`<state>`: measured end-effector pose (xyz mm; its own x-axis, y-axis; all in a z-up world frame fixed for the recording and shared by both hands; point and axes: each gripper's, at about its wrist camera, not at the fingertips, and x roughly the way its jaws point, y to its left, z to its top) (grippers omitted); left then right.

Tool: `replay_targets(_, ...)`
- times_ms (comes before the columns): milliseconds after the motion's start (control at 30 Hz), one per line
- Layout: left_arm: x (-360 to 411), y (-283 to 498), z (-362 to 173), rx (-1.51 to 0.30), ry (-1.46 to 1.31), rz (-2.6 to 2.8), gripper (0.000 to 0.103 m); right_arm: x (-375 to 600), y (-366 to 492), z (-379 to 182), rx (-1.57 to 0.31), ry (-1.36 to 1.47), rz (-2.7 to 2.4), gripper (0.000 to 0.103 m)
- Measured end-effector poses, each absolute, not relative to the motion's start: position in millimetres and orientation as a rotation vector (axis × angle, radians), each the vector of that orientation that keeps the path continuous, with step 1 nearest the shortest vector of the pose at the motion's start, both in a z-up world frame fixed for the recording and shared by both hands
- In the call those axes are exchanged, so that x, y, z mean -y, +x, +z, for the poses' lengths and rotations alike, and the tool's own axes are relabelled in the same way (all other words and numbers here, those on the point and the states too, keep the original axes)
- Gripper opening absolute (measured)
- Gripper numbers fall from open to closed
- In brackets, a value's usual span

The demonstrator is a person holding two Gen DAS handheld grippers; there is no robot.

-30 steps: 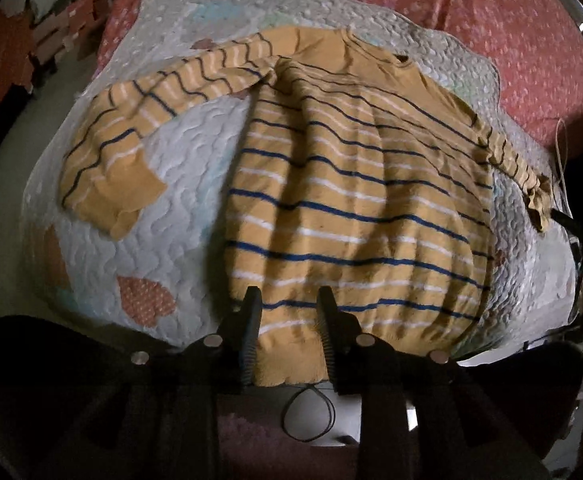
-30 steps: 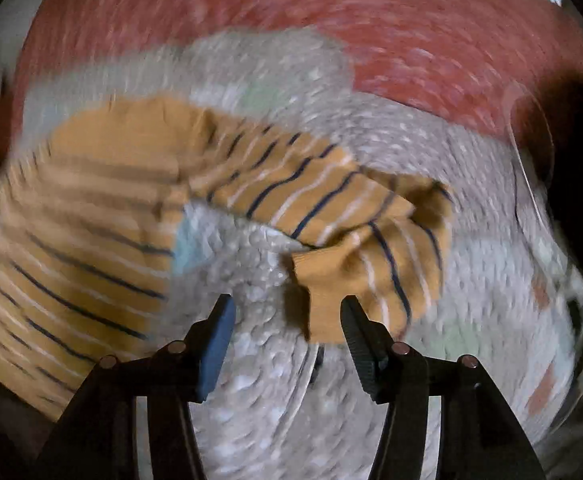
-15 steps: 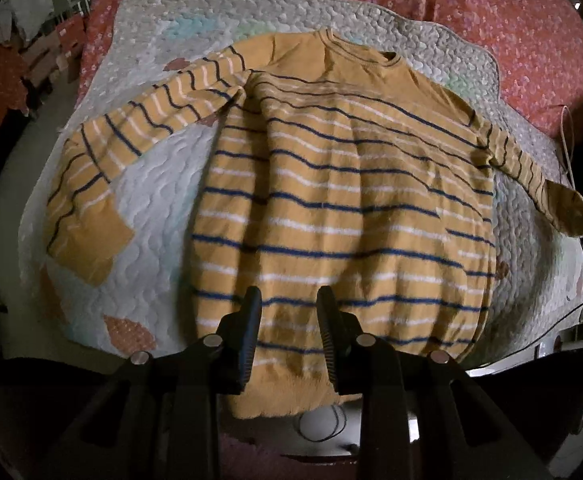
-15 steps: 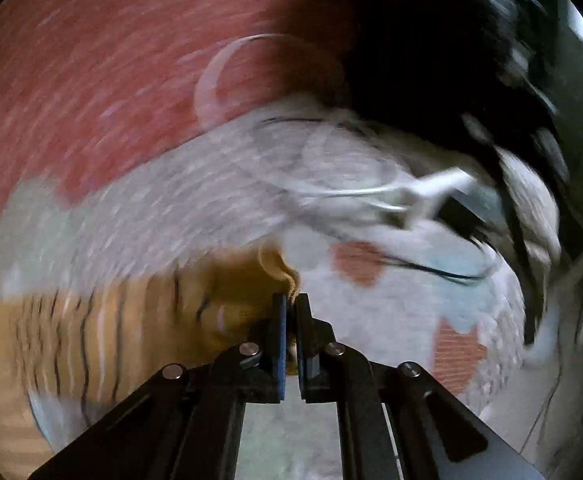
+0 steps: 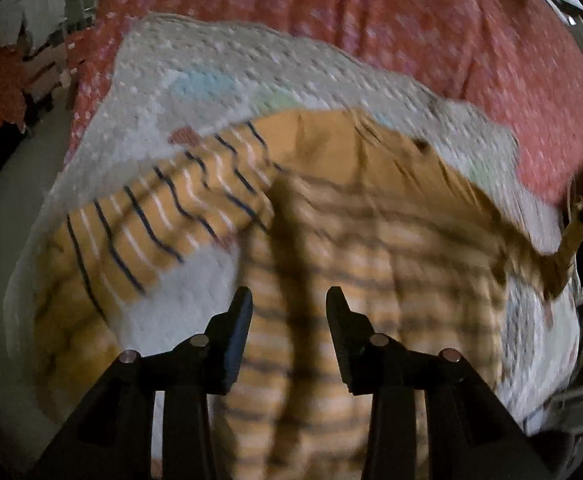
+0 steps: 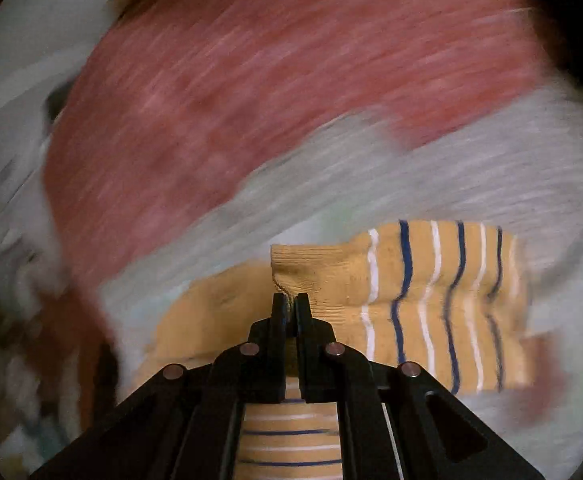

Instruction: Fold small clothes

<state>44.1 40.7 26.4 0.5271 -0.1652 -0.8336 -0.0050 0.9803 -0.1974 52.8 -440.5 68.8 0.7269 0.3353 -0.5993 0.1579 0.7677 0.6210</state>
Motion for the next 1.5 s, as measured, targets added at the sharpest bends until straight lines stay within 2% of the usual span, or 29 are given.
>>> replay_targets(100,-77,59,22,-0.978,-0.283,-0.055,0.037,319,108,57,-0.858,0.632,0.289,0.003)
replay_targets(233,-114,65,7,-0.988,-0.361,-0.009,0.039,205,157,24,-0.969,0.577,0.402,0.003)
replay_targets(467,-131,73,8,-0.972,-0.412,-0.023,0.040,116,195,-36,-1.123,0.516,0.474,0.008)
replay_targets(633,-131,76,4,-0.988,-0.424,-0.035,0.042,85,192,-36,-1.167,0.523,0.580,0.008)
replay_targets(767,-136,76,1,-0.996,-0.437,-0.004,0.043,109,177,-4,-1.078,0.508,0.562,0.009)
replay_targets(867,-143,76,-4,-1.007,-0.477,0.010,0.047,145,167,10,-1.031,0.460,0.450,0.016)
replay_targets(1033,-125,91,-9,-1.039,-0.536,-0.078,0.049,239,130,18,-0.965,0.443,0.236,0.040)
replay_targets(1133,-91,115,-6,-1.049,-0.506,-0.152,0.051,295,108,19,-0.904,0.486,0.100,0.050)
replay_targets(1300,-28,160,-24,-1.119,-0.354,-0.196,0.055,355,91,11,-0.827,0.558,-0.025,0.053)
replay_targets(1433,20,178,-47,-1.175,-0.147,-0.172,0.055,384,89,-5,-0.800,0.571,-0.065,0.053)
replay_targets(1467,34,180,-55,-1.190,-0.076,-0.169,0.051,387,92,-11,-0.810,0.586,-0.065,0.053)
replay_targets(1500,40,181,-59,-1.198,-0.041,-0.165,0.031,389,97,-15,-0.824,0.609,-0.055,0.053)
